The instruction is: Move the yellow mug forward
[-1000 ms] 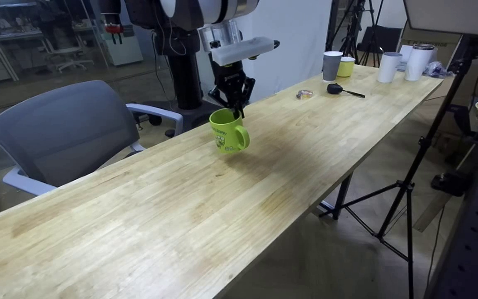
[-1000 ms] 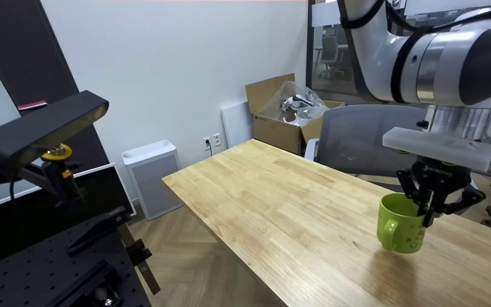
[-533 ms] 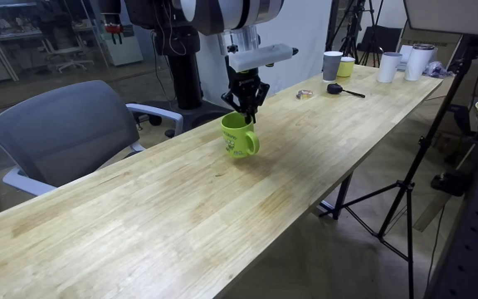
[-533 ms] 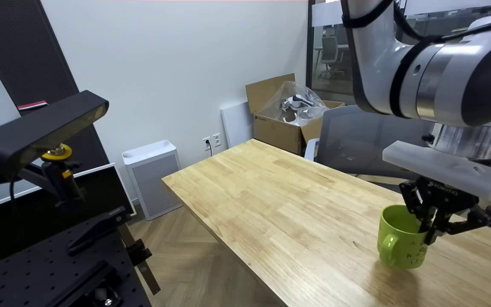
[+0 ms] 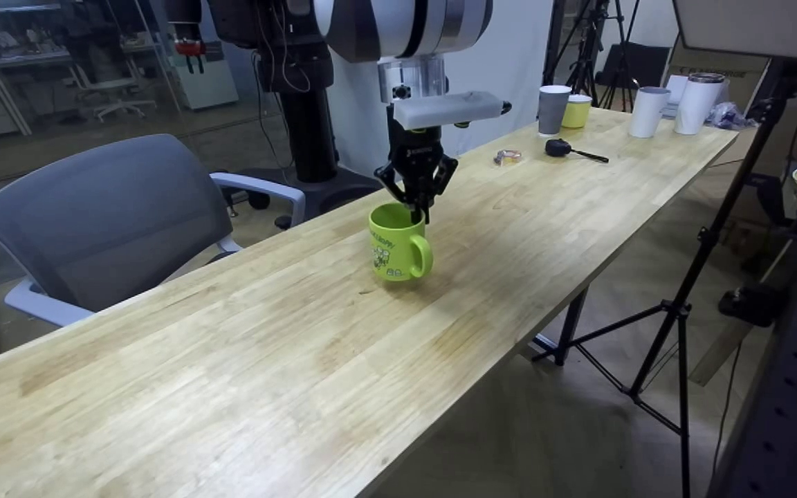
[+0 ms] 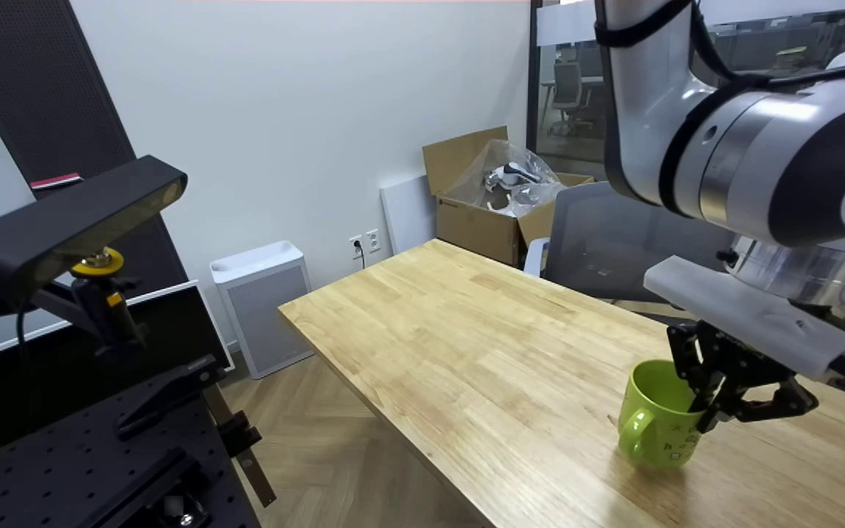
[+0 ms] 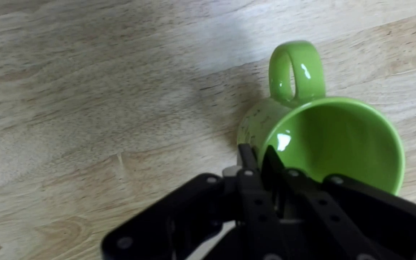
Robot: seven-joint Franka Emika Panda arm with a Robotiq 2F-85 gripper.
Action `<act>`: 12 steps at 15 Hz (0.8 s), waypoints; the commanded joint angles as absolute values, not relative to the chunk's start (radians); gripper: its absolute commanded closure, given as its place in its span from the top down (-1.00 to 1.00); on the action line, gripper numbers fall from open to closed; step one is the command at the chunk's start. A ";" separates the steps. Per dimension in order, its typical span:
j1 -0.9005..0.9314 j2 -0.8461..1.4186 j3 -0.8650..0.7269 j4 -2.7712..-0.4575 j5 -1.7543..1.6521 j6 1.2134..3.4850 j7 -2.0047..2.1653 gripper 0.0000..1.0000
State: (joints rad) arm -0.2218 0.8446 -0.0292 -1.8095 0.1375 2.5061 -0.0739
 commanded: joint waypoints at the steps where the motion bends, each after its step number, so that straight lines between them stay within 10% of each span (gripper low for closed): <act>1: -0.247 0.801 -0.009 -1.857 0.164 2.512 -0.098 -0.95; 12: -0.238 0.808 -0.043 -1.889 0.139 2.499 -0.090 -0.95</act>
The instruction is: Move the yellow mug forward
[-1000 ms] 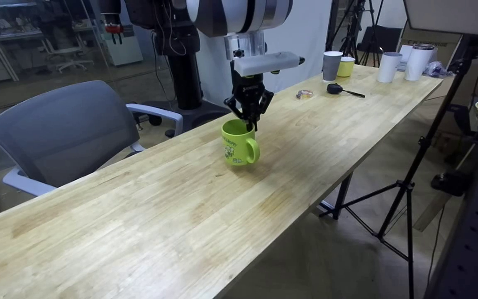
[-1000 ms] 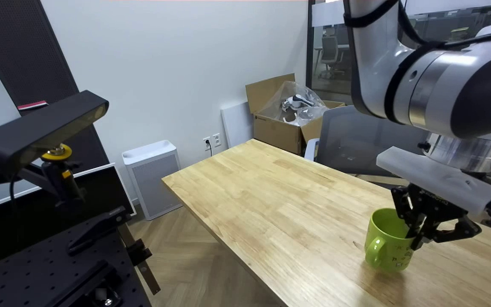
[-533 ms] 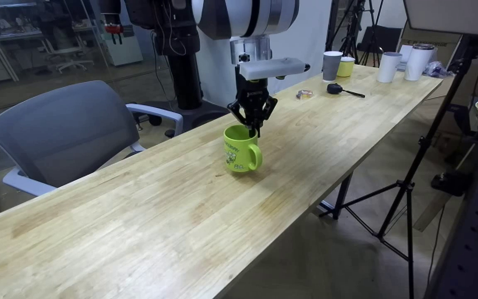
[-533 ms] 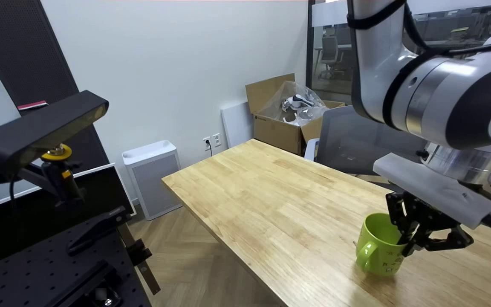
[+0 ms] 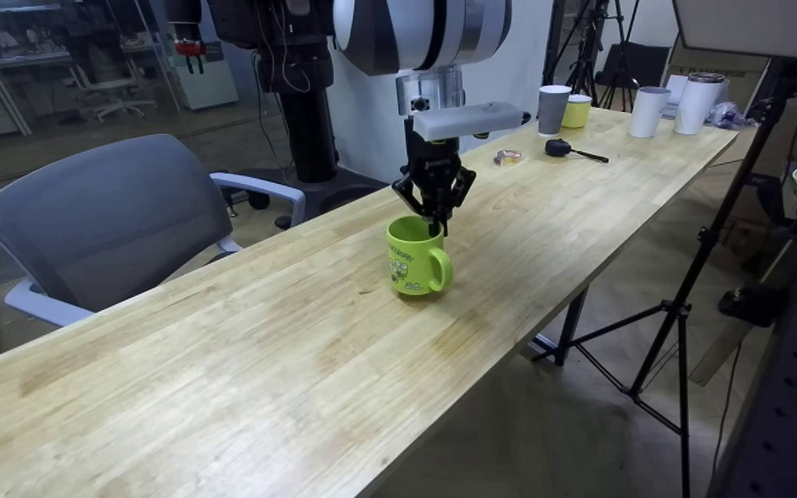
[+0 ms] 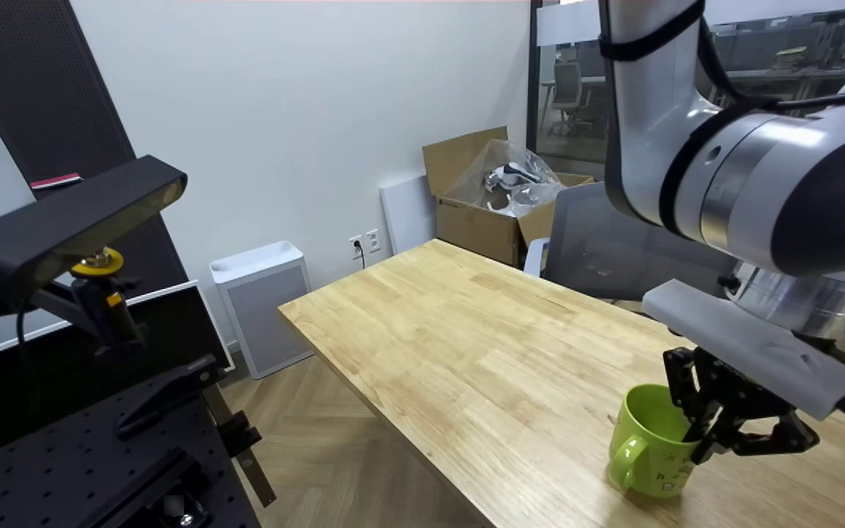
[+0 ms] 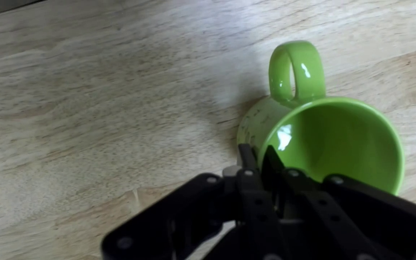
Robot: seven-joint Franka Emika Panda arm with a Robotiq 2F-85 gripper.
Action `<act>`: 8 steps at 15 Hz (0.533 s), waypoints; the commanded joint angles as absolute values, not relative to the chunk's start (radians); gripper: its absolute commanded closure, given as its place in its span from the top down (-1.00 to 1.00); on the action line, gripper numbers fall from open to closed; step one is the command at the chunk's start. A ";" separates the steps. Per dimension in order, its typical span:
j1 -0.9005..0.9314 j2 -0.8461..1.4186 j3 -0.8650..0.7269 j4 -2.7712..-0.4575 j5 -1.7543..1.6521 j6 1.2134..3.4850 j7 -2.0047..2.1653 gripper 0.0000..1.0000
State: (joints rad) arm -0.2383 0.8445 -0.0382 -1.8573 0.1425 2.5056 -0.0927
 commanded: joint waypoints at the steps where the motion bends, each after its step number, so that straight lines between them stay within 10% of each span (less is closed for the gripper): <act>1: -0.235 0.810 -0.046 -1.891 0.137 2.497 -0.088 -0.95; 8: -0.210 0.816 -0.080 -1.905 0.103 2.494 -0.071 -0.95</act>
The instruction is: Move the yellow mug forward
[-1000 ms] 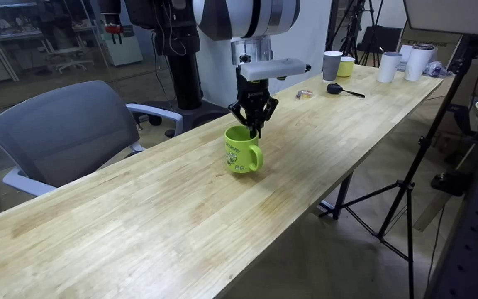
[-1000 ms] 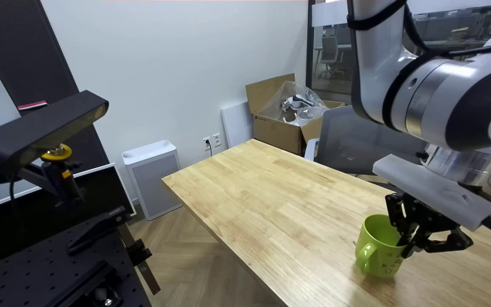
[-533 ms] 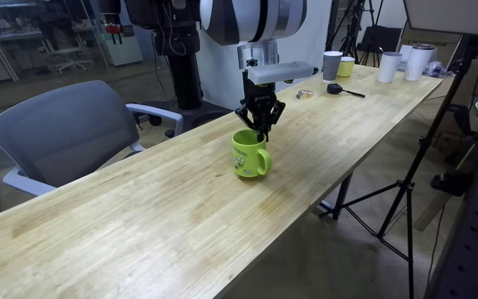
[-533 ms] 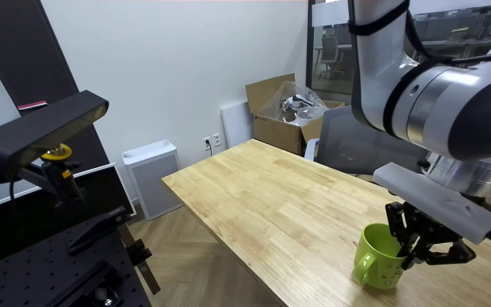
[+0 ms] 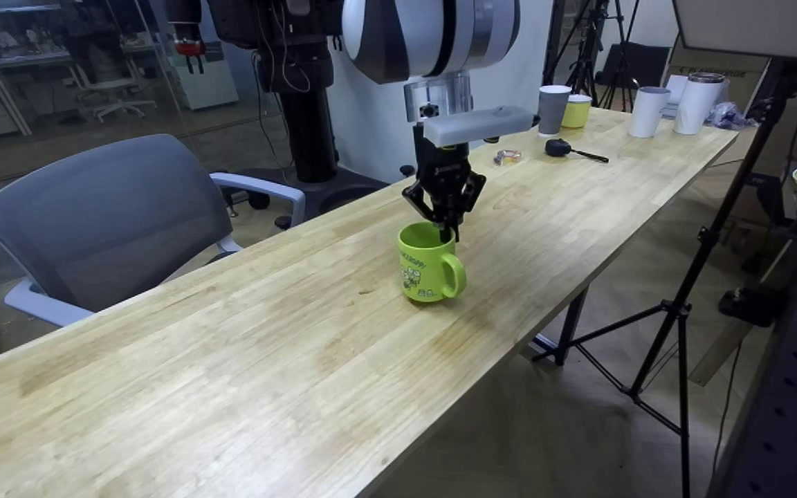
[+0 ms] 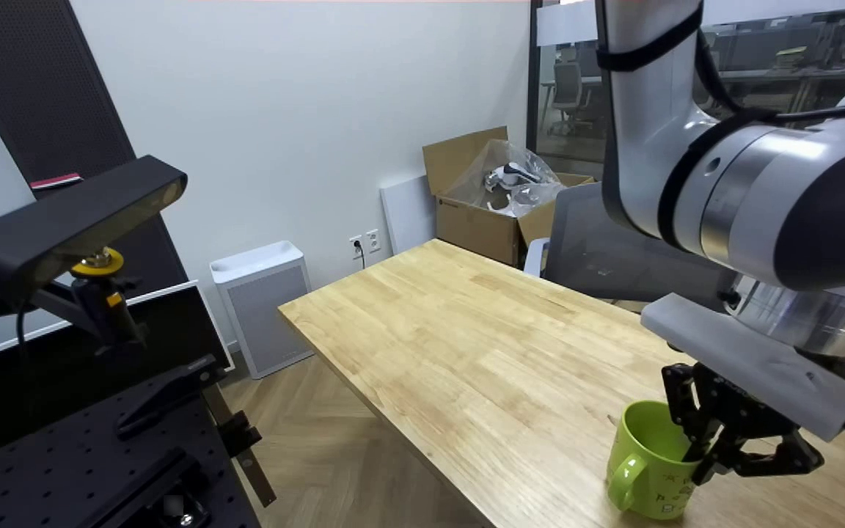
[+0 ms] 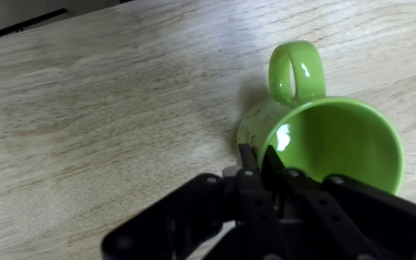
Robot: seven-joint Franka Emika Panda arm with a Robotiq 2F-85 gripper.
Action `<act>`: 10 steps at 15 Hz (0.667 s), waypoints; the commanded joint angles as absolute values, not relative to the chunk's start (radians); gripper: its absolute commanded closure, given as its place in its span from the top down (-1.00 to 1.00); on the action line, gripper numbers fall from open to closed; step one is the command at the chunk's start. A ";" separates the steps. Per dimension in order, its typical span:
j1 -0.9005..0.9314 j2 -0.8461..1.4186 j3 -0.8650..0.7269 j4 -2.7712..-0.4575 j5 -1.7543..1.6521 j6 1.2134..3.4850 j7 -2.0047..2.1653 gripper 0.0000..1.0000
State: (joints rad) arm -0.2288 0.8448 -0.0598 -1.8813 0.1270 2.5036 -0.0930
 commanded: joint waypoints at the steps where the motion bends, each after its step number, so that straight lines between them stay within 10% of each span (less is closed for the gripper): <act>1: -0.206 0.817 -0.084 -1.906 0.095 2.493 -0.069 -0.95; 10: -0.164 0.826 -0.126 -1.917 0.031 2.499 -0.043 -0.95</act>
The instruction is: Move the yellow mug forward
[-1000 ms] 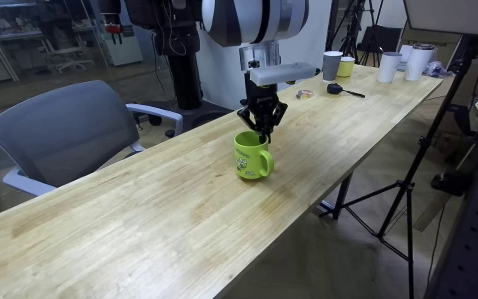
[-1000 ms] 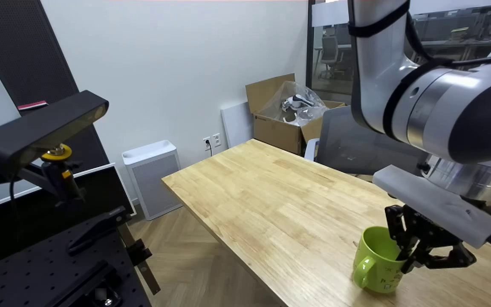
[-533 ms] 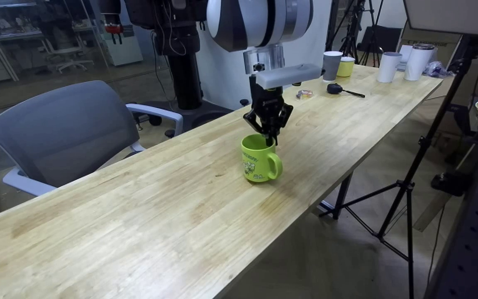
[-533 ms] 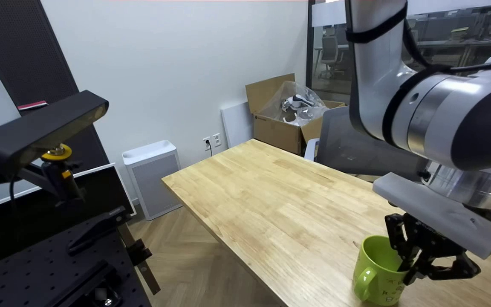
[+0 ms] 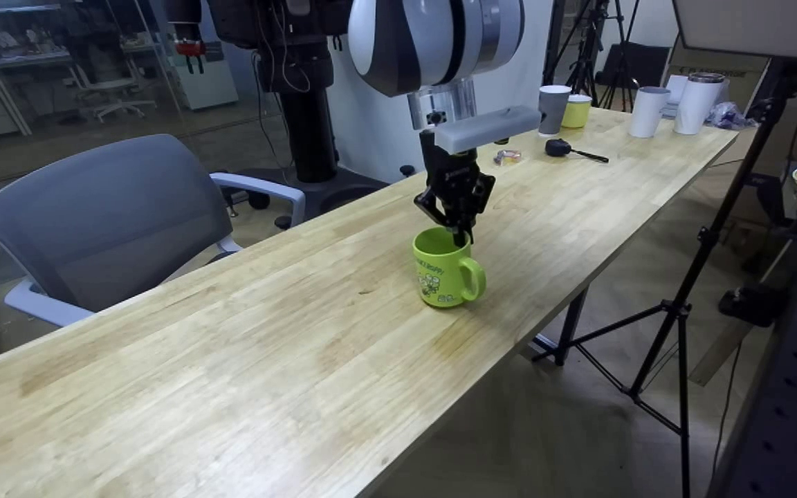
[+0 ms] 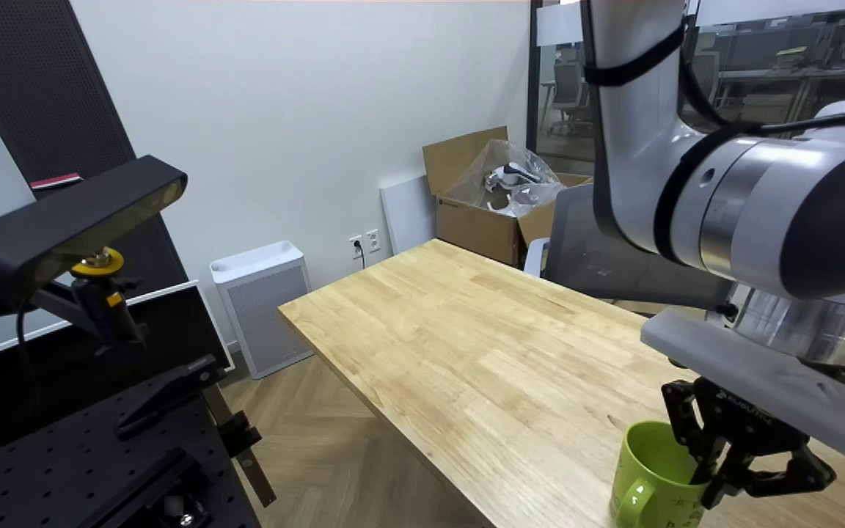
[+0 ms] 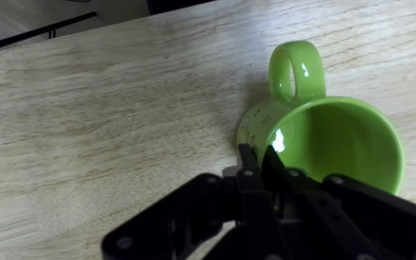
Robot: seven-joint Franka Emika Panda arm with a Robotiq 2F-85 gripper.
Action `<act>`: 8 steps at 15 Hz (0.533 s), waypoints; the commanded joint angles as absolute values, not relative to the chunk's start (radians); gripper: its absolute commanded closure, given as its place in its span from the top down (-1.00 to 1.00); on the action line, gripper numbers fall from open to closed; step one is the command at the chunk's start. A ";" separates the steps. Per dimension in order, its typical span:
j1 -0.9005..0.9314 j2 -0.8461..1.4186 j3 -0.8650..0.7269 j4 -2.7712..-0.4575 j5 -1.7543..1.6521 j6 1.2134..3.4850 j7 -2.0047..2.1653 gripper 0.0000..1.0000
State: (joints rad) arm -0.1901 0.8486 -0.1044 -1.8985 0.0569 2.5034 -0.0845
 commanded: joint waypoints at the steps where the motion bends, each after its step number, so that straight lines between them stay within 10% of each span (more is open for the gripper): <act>1: -0.158 0.827 -0.131 -1.919 0.026 2.504 -0.037 -0.95; 7: -0.130 0.836 -0.154 -1.914 -0.004 2.504 -0.005 -0.95; 8: -0.128 0.836 -0.155 -1.914 -0.004 2.504 -0.003 -0.31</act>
State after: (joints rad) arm -0.1488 0.8546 -0.1389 -1.9018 0.0175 2.5055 -0.0526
